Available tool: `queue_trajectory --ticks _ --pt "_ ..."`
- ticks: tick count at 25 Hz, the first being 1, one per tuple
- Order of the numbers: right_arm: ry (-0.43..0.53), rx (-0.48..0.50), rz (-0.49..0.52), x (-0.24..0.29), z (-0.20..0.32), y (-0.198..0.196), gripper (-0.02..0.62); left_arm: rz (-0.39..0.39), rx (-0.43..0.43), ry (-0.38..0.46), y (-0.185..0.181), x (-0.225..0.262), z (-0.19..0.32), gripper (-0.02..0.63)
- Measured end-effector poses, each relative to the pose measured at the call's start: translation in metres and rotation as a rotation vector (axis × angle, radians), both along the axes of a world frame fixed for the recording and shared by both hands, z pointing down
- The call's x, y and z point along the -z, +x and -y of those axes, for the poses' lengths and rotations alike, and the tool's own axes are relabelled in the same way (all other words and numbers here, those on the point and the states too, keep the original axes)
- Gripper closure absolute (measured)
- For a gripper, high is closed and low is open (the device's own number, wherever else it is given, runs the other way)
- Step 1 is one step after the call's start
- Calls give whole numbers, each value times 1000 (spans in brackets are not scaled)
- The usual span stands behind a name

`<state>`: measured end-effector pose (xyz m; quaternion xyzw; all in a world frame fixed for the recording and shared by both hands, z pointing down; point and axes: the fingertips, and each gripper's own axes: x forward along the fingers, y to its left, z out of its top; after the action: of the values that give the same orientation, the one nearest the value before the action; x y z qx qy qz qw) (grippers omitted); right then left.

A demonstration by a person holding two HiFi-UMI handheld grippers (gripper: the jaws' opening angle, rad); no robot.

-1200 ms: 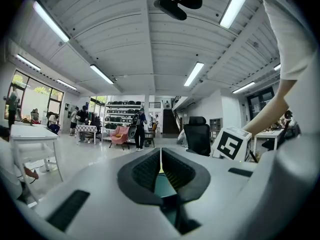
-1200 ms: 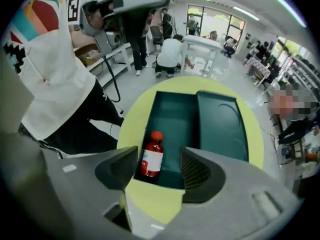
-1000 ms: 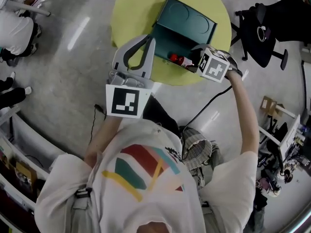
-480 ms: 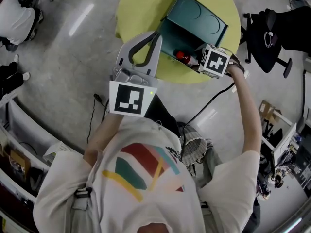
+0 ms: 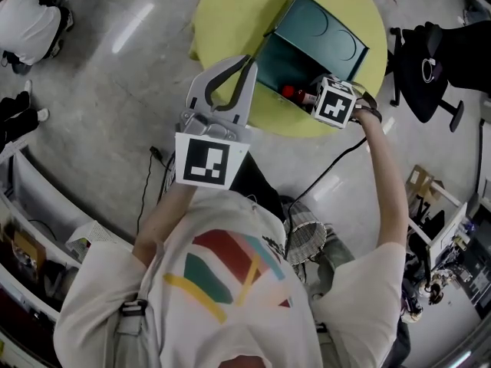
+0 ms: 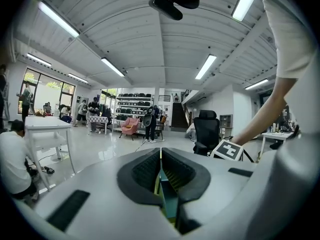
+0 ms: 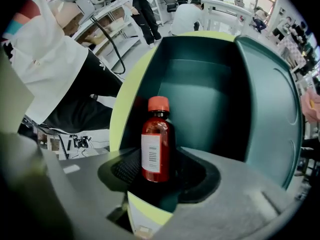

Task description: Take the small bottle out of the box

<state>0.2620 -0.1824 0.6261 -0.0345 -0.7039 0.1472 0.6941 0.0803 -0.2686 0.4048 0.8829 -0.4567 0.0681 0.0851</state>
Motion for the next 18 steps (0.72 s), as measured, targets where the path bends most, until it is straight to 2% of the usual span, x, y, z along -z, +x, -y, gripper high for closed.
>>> queue_trajectory --ticks 6,12,18 --pt "4 50 -6 -4 4 -1 390 1 -7 4 1 1 3 585" --pt "51 27 -33 -11 10 -2 379 -7 -27 -2 9 0 2 584" --pt "52 30 -30 -12 11 -1 380 -13 -55 13 19 4 -2 585"
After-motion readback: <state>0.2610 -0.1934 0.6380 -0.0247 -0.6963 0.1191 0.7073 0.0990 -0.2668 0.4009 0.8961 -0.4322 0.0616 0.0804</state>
